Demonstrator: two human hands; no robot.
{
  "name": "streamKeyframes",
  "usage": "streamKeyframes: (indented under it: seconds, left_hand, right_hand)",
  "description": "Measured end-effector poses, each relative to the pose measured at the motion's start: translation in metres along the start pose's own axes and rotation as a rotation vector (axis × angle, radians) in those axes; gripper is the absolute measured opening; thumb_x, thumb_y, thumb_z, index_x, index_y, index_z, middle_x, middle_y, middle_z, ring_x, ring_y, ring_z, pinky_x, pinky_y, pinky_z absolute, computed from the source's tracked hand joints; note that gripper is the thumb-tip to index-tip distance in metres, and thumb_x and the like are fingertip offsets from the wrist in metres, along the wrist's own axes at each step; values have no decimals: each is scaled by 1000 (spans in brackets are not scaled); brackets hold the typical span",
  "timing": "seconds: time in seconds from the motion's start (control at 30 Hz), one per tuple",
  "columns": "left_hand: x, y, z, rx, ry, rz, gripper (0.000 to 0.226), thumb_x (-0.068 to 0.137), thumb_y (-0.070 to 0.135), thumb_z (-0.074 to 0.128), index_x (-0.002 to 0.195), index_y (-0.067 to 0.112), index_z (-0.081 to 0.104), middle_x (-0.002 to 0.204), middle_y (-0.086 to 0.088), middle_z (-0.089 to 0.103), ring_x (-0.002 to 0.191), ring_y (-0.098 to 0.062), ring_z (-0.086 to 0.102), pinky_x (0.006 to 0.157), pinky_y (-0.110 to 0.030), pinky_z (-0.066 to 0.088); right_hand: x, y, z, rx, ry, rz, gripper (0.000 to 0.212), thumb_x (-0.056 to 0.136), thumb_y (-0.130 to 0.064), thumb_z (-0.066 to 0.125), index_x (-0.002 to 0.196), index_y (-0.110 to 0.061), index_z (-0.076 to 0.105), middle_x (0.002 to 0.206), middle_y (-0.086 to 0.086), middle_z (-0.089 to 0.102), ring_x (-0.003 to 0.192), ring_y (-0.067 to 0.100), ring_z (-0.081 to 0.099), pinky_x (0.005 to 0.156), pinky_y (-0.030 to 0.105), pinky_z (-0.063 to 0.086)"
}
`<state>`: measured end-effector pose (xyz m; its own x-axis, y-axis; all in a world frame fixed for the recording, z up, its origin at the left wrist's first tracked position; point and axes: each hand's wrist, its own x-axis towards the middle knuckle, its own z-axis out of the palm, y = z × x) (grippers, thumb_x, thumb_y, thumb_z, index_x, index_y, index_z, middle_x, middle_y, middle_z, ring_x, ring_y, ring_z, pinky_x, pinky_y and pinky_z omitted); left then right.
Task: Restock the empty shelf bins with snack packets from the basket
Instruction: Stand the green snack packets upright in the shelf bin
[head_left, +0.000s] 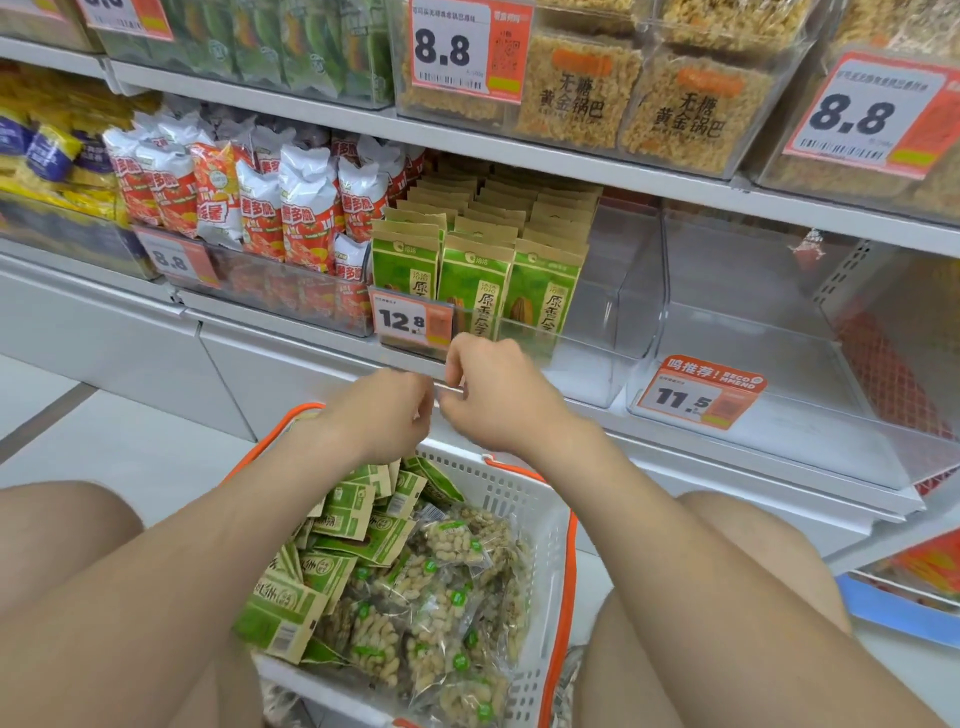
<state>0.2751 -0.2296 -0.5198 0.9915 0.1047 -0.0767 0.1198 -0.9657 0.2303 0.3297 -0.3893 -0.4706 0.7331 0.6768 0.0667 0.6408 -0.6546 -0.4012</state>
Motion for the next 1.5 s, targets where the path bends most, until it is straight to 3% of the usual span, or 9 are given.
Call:
streamKeyframes:
  seconds: [0.17,0.43,0.57,0.77,0.9,1.2,1.33,1.43,1.5]
  left_hand:
    - [-29,-22,30,153,-423,34,18,94,20,58,107,26,68,108,4,67,102,-23,65,90,-41,56]
    - [-68,-53,102,444,-948,69,44,97,13,68,141,14,62,136,-4,64,116,-28,65,89,-37,57]
    - [-70,-54,112,494,-1002,70,57,93,20,77,147,13,58,138,-3,64,118,-28,64,96,-40,56]
    - [-70,-40,105,451,-962,35,27,96,19,74,120,6,70,101,-1,66,89,-22,61,76,-33,53]
    - [-58,-46,92,205,-806,-14,18,96,9,67,81,17,62,90,2,64,78,-18,60,74,-33,52]
    - [-19,-23,26,-480,-57,-134,27,103,7,55,80,15,67,77,-2,66,66,-9,55,56,-17,39]
    - [-9,-12,6,-880,235,-346,28,105,12,54,95,22,78,91,0,74,87,-23,73,75,-42,63]
    - [-3,-15,-3,-1076,379,-495,28,99,12,53,89,24,77,95,-9,77,85,-31,76,75,-52,65]
    - [2,-16,-9,-1227,436,-611,26,96,7,53,92,19,75,100,-16,76,87,-35,77,77,-54,65]
  right_hand:
    - [-18,-27,40,-236,-453,-117,29,91,-17,63,68,-26,49,72,-1,49,65,22,54,53,31,41]
    - [-28,-53,81,-385,-645,-230,29,93,-7,58,67,-12,46,73,6,53,59,23,51,47,27,35]
    - [-23,-54,87,-376,-668,-254,14,96,-13,55,83,-11,60,84,6,62,71,23,61,52,31,43]
    - [-23,-49,91,-333,-714,-240,27,99,-24,56,118,-11,71,112,10,72,99,29,72,79,39,62]
    - [-17,-41,82,-385,-724,-204,15,94,-14,55,83,-10,64,81,6,65,72,27,63,62,31,53]
    - [-9,-20,27,-331,-502,-75,28,91,-1,51,68,-15,44,72,7,49,73,30,57,53,32,36]
    - [-6,0,6,-238,-405,6,32,90,2,51,114,-16,60,97,6,58,87,30,63,64,36,51]
    - [-9,13,-13,-102,-481,-30,85,88,-5,67,157,-32,26,129,0,58,109,23,60,77,35,54]
    - [-14,19,-20,-83,-555,-84,119,81,-12,80,163,-42,0,122,-17,47,99,10,53,70,20,43]
